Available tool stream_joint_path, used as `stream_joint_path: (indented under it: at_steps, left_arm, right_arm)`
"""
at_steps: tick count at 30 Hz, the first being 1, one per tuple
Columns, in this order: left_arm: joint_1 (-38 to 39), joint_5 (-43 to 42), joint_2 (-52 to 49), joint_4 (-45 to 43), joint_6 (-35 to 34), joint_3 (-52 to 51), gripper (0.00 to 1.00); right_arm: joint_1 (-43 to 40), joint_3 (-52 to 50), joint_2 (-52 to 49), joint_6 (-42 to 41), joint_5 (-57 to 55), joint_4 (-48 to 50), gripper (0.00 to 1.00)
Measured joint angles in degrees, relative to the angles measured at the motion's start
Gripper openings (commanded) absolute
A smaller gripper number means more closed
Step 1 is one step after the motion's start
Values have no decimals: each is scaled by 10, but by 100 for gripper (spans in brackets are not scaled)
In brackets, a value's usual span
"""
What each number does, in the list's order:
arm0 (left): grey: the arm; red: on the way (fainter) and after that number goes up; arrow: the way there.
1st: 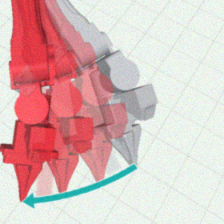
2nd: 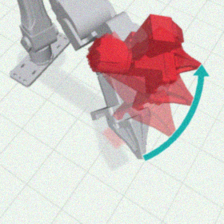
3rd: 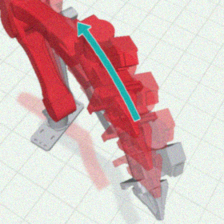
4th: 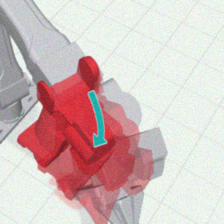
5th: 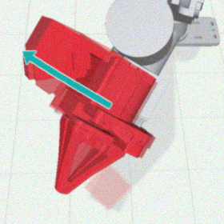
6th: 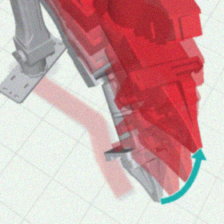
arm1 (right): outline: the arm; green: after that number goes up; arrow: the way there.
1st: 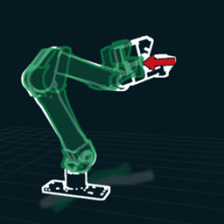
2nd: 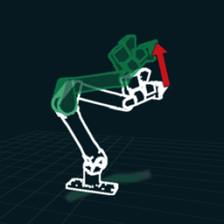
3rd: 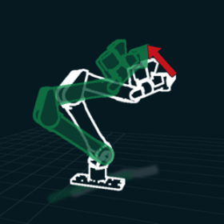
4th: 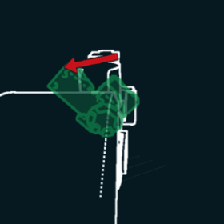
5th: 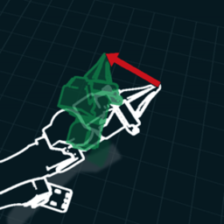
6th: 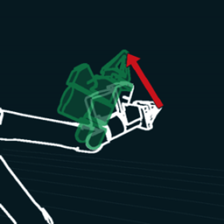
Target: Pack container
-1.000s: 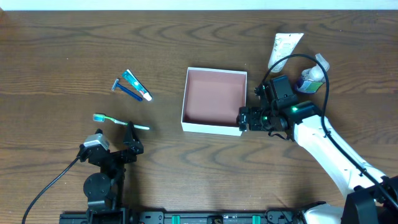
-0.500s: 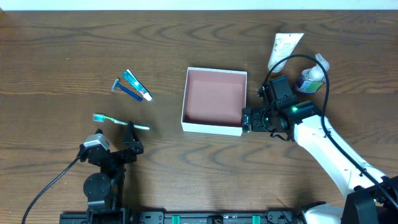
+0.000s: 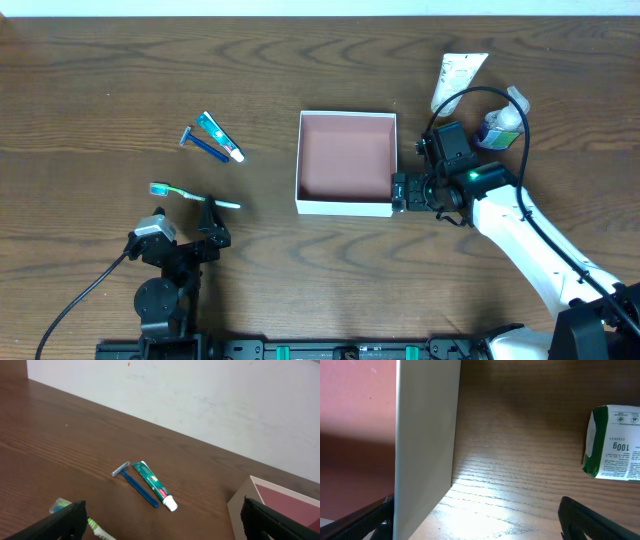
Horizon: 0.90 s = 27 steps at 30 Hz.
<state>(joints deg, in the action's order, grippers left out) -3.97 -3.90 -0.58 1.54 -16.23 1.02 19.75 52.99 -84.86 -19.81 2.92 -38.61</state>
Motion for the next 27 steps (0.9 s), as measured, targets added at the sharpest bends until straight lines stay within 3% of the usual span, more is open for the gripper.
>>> stream_joint_path:
  at_steps: [27]
  left_arm:
    - [0,0,0,0,0,0,98]
  right_arm:
    - [0,18,0,60,-4,-9,99]
